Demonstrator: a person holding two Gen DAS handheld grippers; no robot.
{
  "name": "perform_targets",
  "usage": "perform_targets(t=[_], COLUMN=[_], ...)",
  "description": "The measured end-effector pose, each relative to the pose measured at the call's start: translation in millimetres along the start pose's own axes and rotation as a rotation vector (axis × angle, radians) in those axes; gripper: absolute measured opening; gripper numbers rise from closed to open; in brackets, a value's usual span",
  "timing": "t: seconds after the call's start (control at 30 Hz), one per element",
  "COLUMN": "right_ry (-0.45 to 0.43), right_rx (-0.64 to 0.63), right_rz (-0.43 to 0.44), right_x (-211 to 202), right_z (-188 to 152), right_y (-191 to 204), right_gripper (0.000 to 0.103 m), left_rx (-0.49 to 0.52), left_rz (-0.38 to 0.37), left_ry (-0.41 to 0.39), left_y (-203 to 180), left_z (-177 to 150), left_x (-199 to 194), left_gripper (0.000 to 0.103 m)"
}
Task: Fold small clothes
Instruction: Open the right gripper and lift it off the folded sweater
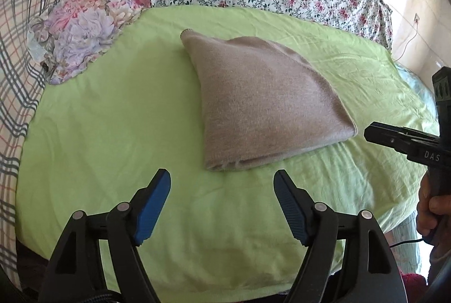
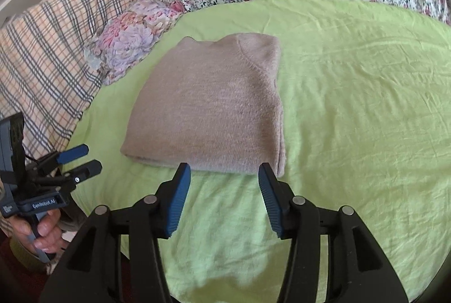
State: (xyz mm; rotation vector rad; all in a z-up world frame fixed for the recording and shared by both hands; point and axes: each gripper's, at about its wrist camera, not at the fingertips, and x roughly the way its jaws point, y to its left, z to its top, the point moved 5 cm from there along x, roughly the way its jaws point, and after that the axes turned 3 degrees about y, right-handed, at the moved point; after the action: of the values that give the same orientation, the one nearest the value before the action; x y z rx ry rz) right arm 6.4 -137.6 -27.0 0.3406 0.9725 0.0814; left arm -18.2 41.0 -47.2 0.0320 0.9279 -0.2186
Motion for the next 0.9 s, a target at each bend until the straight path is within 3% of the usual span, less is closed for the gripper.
perform_targets(t=[0.07,0.13,0.2,0.33,0.9], right_ry=[-0.016,-0.036,-0.048,-0.046,-0.021], right_rx=[-0.018,-0.041,-0.062,-0.092,-0.092], right_rz=[-0.015,-0.034,-0.041,-0.059,-0.022], right_x=[-4.0,-8.6,-11.1,-8.9,1.5], right_z=[-4.9,-10.9,-15.0,-20.1,-21.1], right_y=[1.6,3.3,5.7,9.0,16.9], right_gripper=[0.057,0.071,0.077,0.084,0.087], left_rx=[-0.007,-0.013,-0.011,-0.002,-0.021], left_rz=[-0.001,0.005,0.009,0.038,0.160], left_ry=[0.009,0.018,0.029,0.037,0.042], left_y=[2.5,3.8,4.4,2.4,12.6], left_z=[-5.4,-10.6,-12.5,-13.1,3.3], left_x=[-0.6,-0.7,1.3,4.3,6.1], left_gripper=[0.080,0.082,0.082,0.083,0.084])
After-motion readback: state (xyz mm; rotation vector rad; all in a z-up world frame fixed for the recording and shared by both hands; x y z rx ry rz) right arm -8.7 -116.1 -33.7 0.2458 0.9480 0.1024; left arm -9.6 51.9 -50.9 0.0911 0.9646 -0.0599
